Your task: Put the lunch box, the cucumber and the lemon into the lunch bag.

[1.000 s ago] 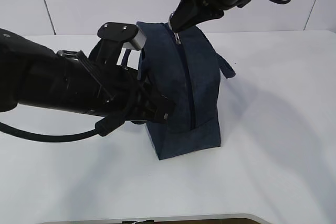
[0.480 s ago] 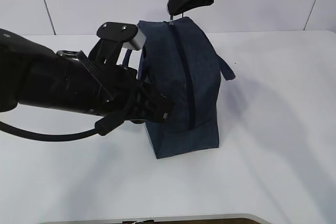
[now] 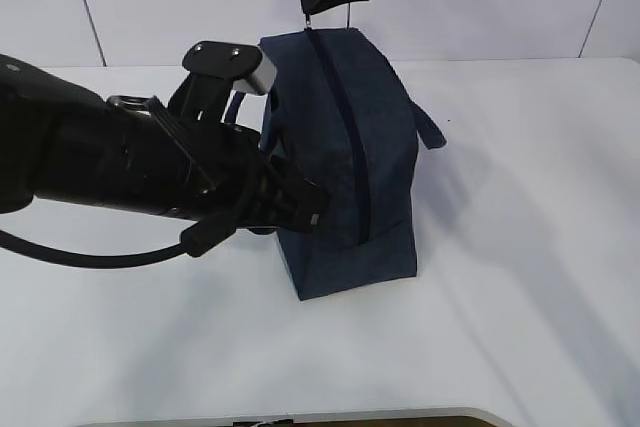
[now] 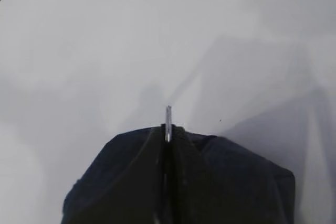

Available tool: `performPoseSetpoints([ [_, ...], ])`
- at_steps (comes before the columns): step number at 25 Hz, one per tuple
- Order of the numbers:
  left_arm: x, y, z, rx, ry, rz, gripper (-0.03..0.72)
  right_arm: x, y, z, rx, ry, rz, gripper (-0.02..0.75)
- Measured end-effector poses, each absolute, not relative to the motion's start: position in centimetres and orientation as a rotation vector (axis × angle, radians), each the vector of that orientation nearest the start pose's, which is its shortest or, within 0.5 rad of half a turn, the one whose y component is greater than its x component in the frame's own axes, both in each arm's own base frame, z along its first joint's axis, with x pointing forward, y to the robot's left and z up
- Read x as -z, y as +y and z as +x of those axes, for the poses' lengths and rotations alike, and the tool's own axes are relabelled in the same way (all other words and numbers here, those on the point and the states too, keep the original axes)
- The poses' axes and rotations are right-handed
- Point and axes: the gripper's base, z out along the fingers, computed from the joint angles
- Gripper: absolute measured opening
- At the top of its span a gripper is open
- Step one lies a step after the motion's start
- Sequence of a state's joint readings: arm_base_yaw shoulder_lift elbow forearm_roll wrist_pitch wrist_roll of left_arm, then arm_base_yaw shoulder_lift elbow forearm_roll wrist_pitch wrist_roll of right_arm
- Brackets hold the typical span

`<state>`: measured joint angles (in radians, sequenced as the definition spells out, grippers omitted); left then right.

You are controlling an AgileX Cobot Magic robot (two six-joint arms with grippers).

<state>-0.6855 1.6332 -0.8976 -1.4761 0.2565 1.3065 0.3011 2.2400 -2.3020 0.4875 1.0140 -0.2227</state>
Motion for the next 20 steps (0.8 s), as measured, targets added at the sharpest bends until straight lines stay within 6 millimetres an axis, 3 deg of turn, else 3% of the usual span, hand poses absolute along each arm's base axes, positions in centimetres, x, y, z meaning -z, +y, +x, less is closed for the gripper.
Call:
performPoseSetpoints([
  [13, -21.4, -23.2, 24.7, 0.731, 2.206, 0.733, -0.012, -28.9, 18.3, 50.2, -0.541, 2.361, -0.482, 0.005],
  [20, -21.3, -23.1, 24.8, 0.727, 2.209, 0.73, -0.012, -28.6, 17.4, 50.8, -0.492, 2.351, -0.464, 0.005],
])
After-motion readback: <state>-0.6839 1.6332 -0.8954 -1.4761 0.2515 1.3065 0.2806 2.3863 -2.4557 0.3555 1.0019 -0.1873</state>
